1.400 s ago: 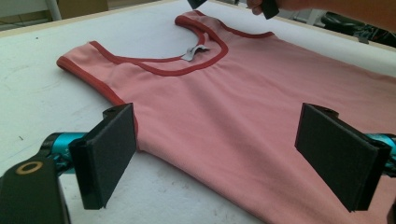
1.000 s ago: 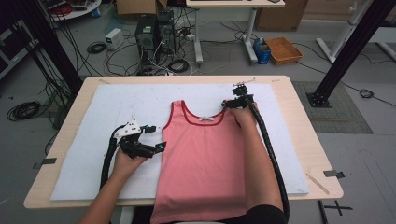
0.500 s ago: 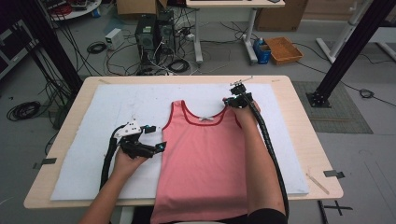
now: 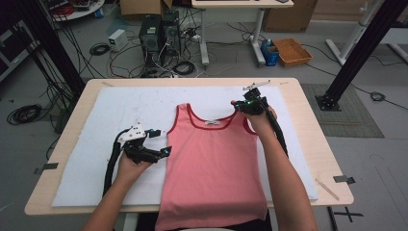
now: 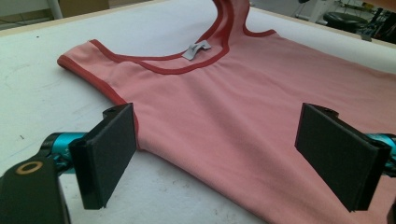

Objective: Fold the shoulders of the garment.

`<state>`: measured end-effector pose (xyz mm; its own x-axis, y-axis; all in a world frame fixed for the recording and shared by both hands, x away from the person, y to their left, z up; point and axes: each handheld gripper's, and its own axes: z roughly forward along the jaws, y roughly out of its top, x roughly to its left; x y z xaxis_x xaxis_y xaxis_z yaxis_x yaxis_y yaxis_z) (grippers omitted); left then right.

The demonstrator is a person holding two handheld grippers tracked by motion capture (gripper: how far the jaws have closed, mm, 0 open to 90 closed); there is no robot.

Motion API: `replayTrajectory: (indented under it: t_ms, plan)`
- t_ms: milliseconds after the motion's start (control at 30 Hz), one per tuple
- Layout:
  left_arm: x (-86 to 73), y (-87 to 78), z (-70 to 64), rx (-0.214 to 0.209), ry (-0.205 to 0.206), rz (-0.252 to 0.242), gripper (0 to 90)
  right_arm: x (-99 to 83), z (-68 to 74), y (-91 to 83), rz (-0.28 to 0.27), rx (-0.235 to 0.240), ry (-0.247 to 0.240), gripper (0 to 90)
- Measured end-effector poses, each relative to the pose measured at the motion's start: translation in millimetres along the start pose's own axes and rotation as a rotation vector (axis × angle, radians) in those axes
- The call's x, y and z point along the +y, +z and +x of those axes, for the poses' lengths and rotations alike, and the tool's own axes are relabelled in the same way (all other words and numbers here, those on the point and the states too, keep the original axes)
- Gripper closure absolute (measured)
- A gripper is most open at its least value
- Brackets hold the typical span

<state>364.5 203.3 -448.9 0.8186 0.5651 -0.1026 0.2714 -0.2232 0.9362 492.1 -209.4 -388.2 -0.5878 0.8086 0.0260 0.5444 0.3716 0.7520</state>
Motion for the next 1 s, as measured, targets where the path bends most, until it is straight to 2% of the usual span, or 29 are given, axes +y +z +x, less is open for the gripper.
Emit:
replayTrajectory:
  t_ms: [300,600,767,933,1000]
  plan:
    - [0.1,0.4,-1.0,0.008,0.001,0.004,13.0,-23.0,14.3,-25.2,-0.062,0.075,-0.036,83.2]
    - [0.1,0.2,-0.5,0.011,-0.001,0.004,13.0,-50.8,31.1,-44.5,-0.109,0.112,-0.071,83.1]
    - [0.1,0.5,-1.1,0.013,-0.001,0.006,13.0,-69.8,40.3,-52.2,-0.147,0.116,-0.084,83.0]
    - [0.2,0.9,-1.5,0.014,0.005,0.009,13.0,-86.1,48.4,-52.4,-0.15,0.103,-0.111,81.9]
    - [0.4,0.9,-1.7,0.017,0.01,0.012,13.0,-89.2,52.0,-52.2,-0.12,0.113,-0.126,77.4]
